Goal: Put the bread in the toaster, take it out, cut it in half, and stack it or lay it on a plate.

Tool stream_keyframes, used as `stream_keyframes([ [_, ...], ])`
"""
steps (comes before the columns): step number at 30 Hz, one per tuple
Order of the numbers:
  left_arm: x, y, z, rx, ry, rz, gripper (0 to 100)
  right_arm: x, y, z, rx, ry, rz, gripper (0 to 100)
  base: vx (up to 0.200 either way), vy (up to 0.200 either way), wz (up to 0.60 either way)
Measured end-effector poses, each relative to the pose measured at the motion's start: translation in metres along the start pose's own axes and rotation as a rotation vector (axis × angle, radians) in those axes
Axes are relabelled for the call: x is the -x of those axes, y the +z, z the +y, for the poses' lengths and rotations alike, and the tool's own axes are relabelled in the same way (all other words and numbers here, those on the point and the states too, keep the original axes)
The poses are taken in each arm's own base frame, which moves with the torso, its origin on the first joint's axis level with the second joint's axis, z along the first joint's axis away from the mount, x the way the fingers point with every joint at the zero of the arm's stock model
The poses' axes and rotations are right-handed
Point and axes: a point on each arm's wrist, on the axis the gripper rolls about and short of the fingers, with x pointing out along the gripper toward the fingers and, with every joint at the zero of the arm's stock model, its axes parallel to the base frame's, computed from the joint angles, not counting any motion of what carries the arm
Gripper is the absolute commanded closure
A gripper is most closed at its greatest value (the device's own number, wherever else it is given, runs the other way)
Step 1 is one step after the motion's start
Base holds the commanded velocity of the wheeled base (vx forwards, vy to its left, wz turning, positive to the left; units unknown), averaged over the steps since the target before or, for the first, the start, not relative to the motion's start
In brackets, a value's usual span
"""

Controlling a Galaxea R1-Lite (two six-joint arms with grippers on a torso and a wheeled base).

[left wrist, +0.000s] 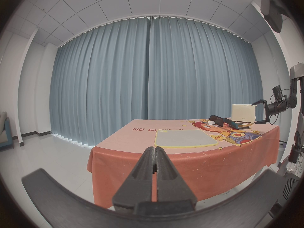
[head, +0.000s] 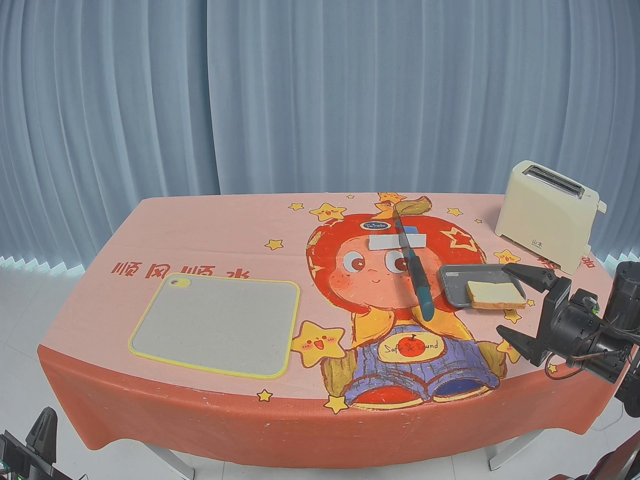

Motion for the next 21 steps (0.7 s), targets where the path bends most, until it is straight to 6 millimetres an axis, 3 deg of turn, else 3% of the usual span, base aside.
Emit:
stream_keyframes([
  [10, 0.0, 0.0, 0.0, 0.0, 0.0, 0.0, 100, -0.016, 0.006, -0.014, -0.059, -0.06, -0.039, 0, 0.0, 0.0, 0.0],
  [21, 0.0, 0.0, 0.0, 0.0, 0.0, 0.0, 100, -0.031, 0.027, -0.026, -0.097, -0.121, -0.117, 0, 0.0, 0.0, 0.0],
])
